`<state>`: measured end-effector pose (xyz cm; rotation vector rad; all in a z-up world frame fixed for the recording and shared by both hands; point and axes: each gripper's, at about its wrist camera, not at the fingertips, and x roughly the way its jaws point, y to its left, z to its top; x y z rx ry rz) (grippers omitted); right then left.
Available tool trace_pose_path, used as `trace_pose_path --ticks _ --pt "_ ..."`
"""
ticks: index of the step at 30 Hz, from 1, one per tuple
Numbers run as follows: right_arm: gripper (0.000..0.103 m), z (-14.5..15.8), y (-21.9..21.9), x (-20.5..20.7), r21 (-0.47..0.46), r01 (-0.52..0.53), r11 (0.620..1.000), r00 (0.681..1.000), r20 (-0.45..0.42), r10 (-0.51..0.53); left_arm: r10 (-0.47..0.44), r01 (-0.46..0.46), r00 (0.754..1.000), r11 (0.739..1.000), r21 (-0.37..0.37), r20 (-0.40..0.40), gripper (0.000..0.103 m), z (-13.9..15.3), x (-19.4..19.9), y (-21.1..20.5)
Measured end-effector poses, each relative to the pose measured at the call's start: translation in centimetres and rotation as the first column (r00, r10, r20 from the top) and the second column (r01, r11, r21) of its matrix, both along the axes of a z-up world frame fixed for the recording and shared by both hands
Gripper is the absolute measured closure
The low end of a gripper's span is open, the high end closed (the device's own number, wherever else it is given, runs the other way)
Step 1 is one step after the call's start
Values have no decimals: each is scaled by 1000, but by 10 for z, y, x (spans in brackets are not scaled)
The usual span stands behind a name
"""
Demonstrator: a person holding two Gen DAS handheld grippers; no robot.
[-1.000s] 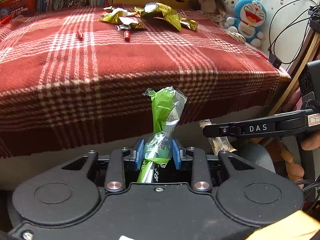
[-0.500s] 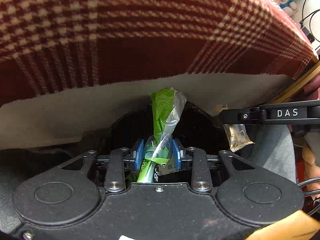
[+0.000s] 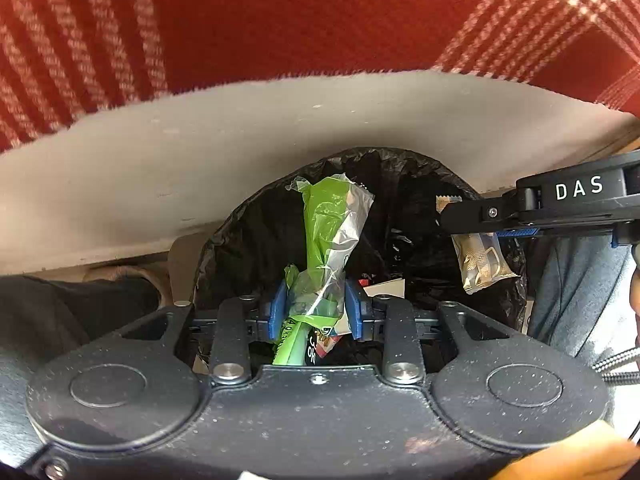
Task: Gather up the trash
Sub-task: 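Carry the green stick snack and clear wrapper down to the black trash bin, then open both tools to drop the items into the bin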
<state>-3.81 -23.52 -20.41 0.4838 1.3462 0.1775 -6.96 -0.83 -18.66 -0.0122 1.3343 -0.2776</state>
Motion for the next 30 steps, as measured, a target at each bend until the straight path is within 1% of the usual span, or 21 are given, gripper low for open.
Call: trace_pose_path --ticks 4,8,9,10,12,15,22,30 --pt "76 -8 1 5 -7 18 1000 1000 -17 -18 10 -10 1000 1000 5 -12 74 -5 0 0" --pt "75 -7 -3 4 1 22 1000 1000 -18 -22 0 0 1000 1000 11 -9 74 -11 0 -7" --pt "70 -7 -4 4 0 19 1000 1000 -16 -19 -2 2 1000 1000 13 -7 73 -12 0 -8" --pt "62 -7 -4 4 -3 17 1000 1000 -13 -17 -3 3 1000 1000 16 -6 71 -12 0 -8" --pt "54 -6 -3 4 -9 15 1000 1000 -8 -15 -2 2 1000 1000 19 -9 67 -12 0 -8" --pt "48 -2 -2 4 -17 8 1000 1000 0 -8 1 -1 1000 1000 22 -17 64 -13 -1 -8" --pt "46 2 2 4 -32 -16 999 1000 17 16 1 0 1000 999 35 -11 60 -9 -1 -9" --pt "43 7 4 3 -43 -26 999 999 25 27 -3 3 1000 1000 25 6 59 0 -1 -7"
